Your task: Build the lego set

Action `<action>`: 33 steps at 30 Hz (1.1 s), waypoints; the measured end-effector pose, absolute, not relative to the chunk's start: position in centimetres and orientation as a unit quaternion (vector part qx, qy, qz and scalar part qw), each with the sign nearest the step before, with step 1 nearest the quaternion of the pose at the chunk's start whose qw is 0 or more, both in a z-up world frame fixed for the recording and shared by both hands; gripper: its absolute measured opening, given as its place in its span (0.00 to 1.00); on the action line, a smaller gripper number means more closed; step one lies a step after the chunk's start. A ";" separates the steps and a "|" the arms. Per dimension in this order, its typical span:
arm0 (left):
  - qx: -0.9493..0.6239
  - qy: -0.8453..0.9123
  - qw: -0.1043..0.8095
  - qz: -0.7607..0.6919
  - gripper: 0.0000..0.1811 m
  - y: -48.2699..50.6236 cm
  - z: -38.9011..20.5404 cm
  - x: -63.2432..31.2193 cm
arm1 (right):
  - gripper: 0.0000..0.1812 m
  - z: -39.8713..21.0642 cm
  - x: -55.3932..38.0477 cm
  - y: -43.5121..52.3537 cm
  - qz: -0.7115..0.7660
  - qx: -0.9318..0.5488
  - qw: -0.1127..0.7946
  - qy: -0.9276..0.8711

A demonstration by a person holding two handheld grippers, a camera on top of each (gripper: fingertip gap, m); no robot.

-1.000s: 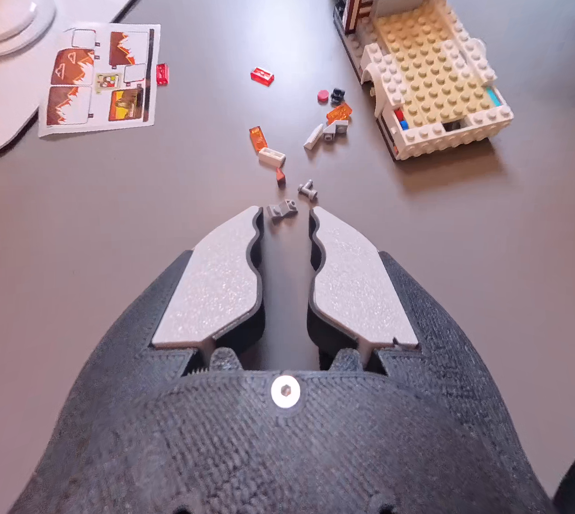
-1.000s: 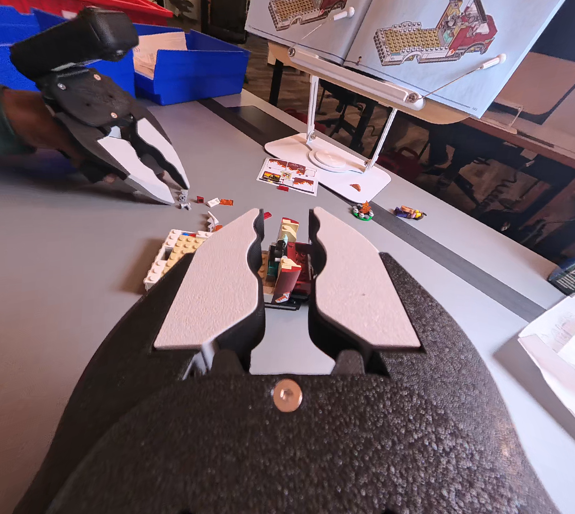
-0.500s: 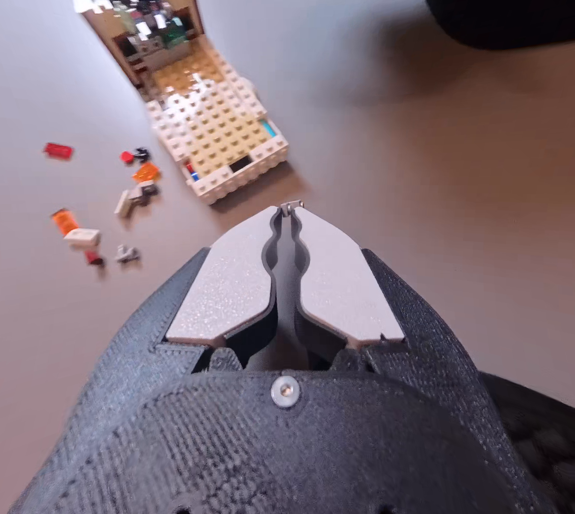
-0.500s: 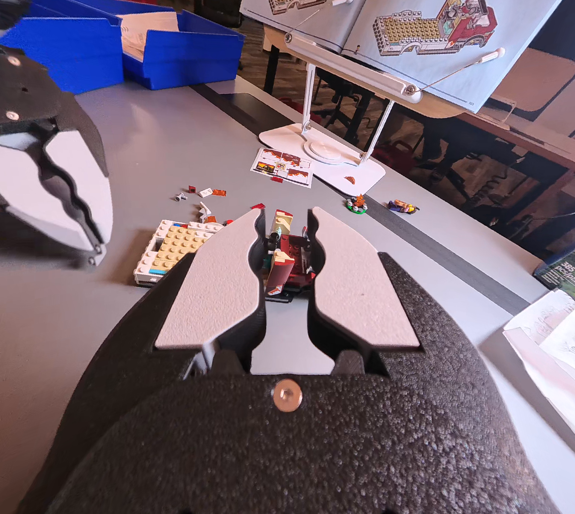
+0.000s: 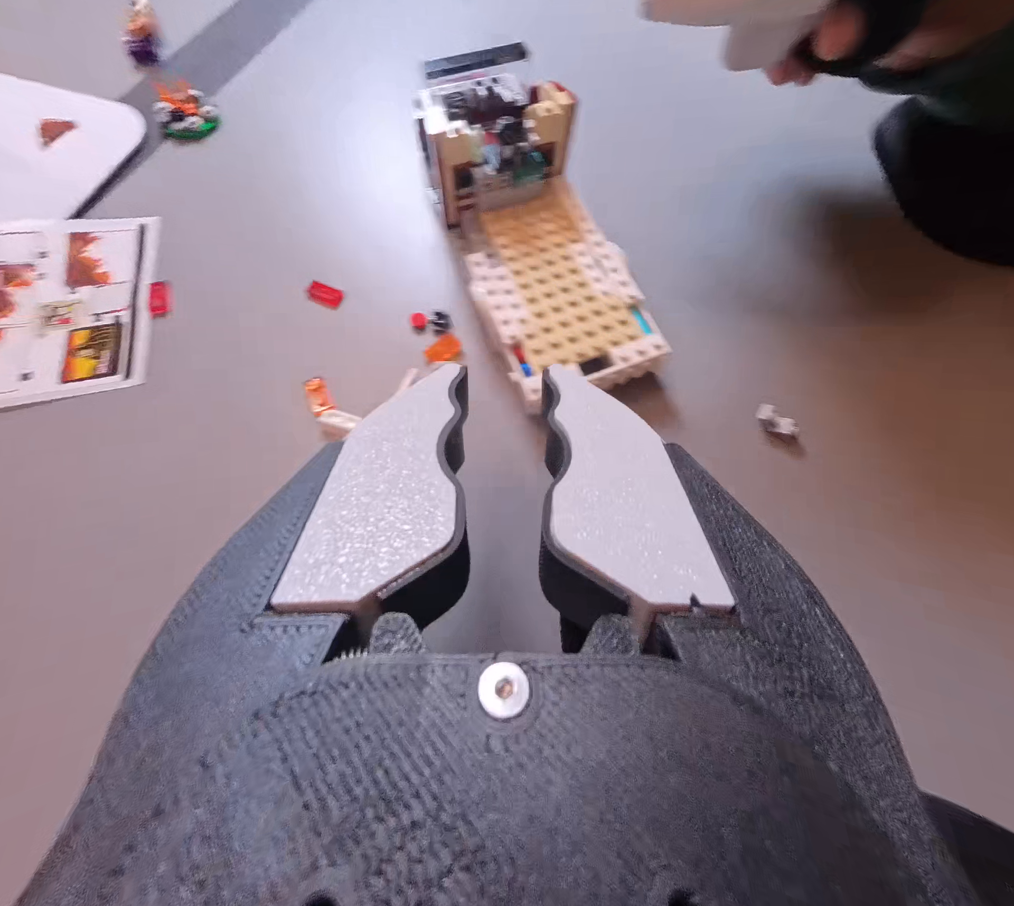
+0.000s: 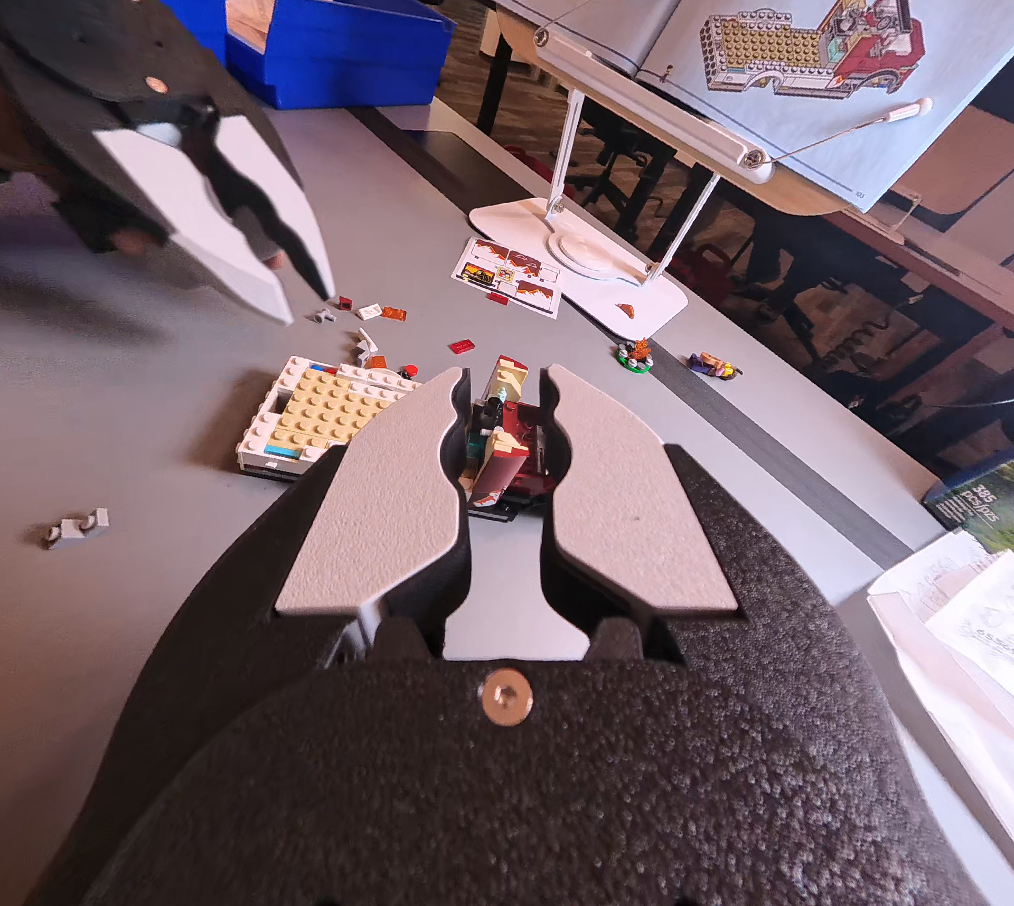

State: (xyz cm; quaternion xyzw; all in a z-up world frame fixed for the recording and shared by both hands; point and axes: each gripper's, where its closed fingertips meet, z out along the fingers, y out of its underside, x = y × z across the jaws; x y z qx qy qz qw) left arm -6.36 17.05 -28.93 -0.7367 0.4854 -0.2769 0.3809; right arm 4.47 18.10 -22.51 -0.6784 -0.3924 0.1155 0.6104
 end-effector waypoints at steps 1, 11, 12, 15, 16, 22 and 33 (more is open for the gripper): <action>-0.743 0.486 0.381 -0.257 0.13 18.1 -29.4 -6.6 | 0.13 -22.6 4.5 18.1 0.116 -0.679 0.609 -0.393; -0.697 0.613 0.343 -0.143 0.08 20.4 -32.9 -5.6 | 0.12 -23.3 4.6 18.3 0.106 -0.685 0.600 -0.399; -0.695 0.617 0.341 -0.144 0.06 20.4 -32.9 -5.6 | 0.12 -23.4 4.6 18.3 0.105 -0.686 0.599 -0.399; -0.696 0.620 0.335 -0.139 0.04 20.4 -33.0 -5.9 | 0.12 -23.6 4.7 18.4 0.107 -0.688 0.596 -0.400; -0.696 0.620 0.334 -0.139 0.04 20.4 -33.0 -6.0 | 0.12 -23.6 4.7 18.4 0.107 -0.688 0.596 -0.400; -0.697 0.568 0.369 -0.236 0.04 18.0 -29.2 -5.4 | 0.12 -23.4 4.3 17.9 0.123 -0.680 0.593 -0.414; -0.620 0.454 0.344 -0.540 0.04 10.1 -21.8 -0.5 | 0.08 -21.6 -0.5 10.7 0.362 -0.608 0.517 -0.481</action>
